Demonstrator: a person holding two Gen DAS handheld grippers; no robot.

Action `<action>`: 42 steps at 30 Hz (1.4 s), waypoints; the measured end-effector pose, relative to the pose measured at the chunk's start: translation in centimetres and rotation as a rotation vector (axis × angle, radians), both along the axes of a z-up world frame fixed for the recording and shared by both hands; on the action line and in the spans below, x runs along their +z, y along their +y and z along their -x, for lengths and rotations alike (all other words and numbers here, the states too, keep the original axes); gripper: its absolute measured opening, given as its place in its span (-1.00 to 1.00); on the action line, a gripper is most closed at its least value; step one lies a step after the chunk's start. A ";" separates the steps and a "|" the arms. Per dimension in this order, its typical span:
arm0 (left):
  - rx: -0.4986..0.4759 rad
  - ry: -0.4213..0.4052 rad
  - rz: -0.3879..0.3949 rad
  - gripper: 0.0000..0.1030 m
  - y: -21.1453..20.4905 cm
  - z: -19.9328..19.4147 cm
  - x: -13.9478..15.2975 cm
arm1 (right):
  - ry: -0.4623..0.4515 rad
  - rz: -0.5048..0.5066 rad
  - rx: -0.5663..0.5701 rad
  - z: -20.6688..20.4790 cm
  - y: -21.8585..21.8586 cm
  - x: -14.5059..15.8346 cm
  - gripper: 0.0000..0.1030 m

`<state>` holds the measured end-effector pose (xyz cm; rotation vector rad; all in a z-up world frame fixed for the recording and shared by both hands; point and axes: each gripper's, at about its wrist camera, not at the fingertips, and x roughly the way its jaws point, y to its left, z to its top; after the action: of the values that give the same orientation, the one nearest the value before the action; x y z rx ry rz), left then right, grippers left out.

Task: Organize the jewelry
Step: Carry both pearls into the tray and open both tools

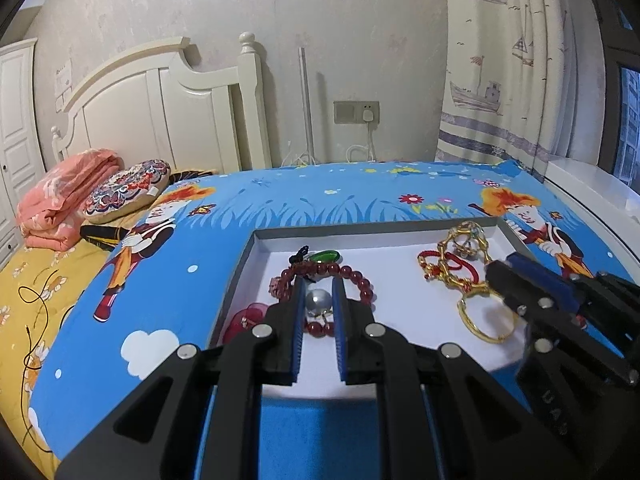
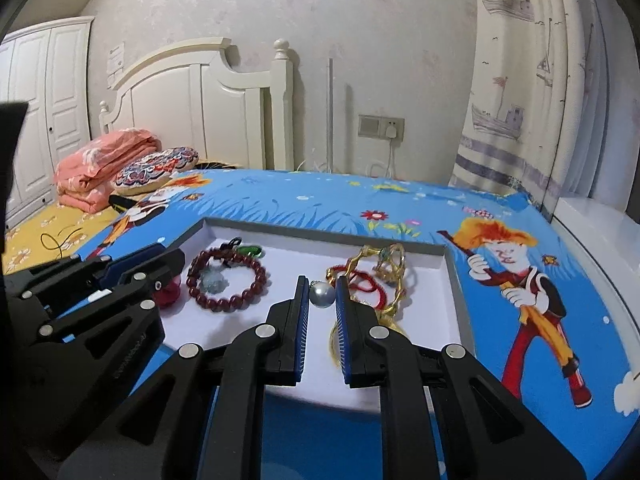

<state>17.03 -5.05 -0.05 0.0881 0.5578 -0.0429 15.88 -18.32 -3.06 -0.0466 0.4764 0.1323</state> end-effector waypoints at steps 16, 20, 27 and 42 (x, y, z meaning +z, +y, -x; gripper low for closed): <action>0.034 0.053 0.005 -0.75 0.2 -4.2 -0.2 | 0.039 0.034 -0.040 -3.5 0.1 0.5 -0.74; 0.038 0.039 -0.011 -0.75 -0.1 -4.6 -0.1 | 0.049 0.049 -0.047 -4.3 0.4 0.4 -0.74; 0.049 0.053 -0.010 -0.74 0.2 -5.1 -0.4 | 0.051 0.063 -0.056 -4.8 0.6 0.6 -0.73; 0.050 0.035 -0.003 0.46 1.4 -4.1 -0.3 | 0.051 0.036 -0.093 -3.4 -0.8 0.9 0.00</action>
<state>21.13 -3.69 -0.32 0.0770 0.5949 0.0047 19.31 -19.13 -2.20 -0.0559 0.5306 0.0337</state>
